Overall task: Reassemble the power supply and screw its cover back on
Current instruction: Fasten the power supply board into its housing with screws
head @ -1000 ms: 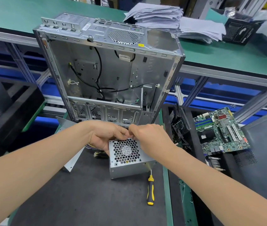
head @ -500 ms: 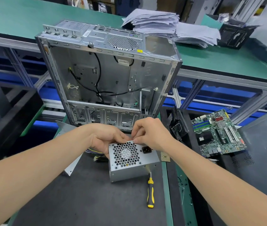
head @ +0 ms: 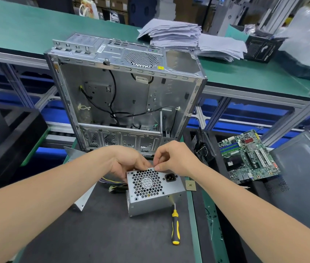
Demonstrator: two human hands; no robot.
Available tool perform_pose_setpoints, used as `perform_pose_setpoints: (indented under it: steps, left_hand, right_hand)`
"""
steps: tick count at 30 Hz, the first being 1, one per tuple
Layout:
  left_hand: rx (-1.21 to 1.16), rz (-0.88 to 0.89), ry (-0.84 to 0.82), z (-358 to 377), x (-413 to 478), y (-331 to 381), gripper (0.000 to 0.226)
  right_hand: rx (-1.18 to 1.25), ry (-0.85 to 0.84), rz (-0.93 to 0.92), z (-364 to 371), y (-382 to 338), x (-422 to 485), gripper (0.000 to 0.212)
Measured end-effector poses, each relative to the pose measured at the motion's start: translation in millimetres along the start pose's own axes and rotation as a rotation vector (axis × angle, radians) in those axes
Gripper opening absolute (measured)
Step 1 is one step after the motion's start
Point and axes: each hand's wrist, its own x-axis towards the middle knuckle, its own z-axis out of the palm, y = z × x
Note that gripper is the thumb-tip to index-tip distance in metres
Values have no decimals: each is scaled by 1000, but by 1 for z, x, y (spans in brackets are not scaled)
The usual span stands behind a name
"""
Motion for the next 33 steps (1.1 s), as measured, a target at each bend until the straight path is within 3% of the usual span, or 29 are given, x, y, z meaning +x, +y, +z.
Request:
perform_pose_setpoints:
  steps: [3, 7, 9, 12, 15, 18, 21, 24, 26, 30, 33]
  left_hand:
    - [-10, -2, 1, 1, 1, 0, 22]
    - [-28, -19, 44, 3, 5, 0, 39]
    - [-43, -28, 55, 4, 7, 0, 31]
    - [-20, 7, 105, 7, 11, 0, 36]
    - [144, 62, 201, 12, 12, 1, 39]
    - [237, 81, 270, 15, 13, 2, 44]
    - [233, 91, 292, 13, 18, -1, 68]
    - [213, 90, 307, 13, 20, -5, 73]
    - [210, 90, 314, 14, 18, -7, 82]
    - [145, 88, 287, 17, 11, -7, 88]
    - [128, 68, 289, 23, 5, -5, 87]
  right_hand:
    - [-92, 42, -56, 3, 2, -6, 7]
    - [-60, 104, -51, 8, 8, -17, 10]
    - [-55, 208, -37, 10, 14, -22, 13]
    - [-12, 425, 82, 15, 31, -32, 13]
    - [5, 507, 245, 23, 53, -46, 14]
    - [24, 411, 414, 35, 75, -60, 18]
    - [-14, 139, 526, 54, 83, -72, 5]
    - [14, -153, 612, 84, 80, -77, 41]
    - [11, -249, 662, 101, 76, -79, 67]
    - [100, -130, 649, 103, 80, -82, 40]
    - [257, 81, 581, 86, 89, -90, 13]
